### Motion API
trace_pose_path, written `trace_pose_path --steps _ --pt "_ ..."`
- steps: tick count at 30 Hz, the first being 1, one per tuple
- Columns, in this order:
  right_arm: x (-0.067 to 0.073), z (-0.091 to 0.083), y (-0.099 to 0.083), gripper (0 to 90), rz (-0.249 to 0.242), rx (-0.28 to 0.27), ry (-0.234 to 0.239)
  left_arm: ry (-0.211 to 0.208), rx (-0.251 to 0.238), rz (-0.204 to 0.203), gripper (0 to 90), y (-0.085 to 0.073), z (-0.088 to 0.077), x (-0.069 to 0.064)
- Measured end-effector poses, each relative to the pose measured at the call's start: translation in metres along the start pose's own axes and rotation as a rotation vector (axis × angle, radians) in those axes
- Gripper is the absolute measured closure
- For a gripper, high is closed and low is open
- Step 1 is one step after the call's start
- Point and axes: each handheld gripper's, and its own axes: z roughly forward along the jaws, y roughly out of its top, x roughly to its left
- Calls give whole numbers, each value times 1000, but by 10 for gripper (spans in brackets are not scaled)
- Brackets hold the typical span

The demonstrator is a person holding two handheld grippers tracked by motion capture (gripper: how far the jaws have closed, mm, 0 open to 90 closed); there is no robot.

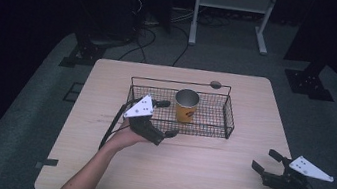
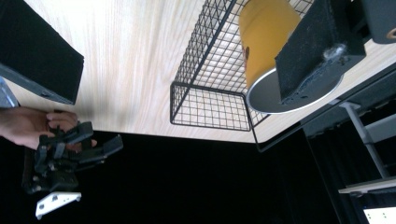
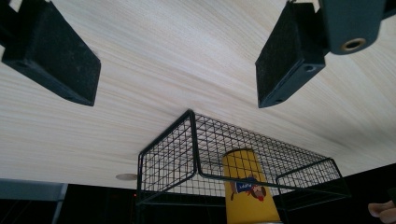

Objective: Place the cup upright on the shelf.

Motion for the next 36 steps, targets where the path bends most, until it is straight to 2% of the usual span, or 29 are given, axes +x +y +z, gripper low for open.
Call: trace_pose_path --steps 7,10,22,34,36 --pt "0 0 0 131 -2 2 -2 -11 -14 9 3 0 -4 -9" --pt "0 0 0 131 -3 4 -3 -19 -26 1 3 -2 -6 -12" --pt "1 0 0 131 -2 6 -4 -26 -25 2 3 -9 -12 -23" --pt "1 1 0 131 -5 9 -5 -15 -24 -24 3 -21 -18 -30" --pt "1 1 0 131 -5 9 -5 -7 -20 -17 3 -24 -20 -33"
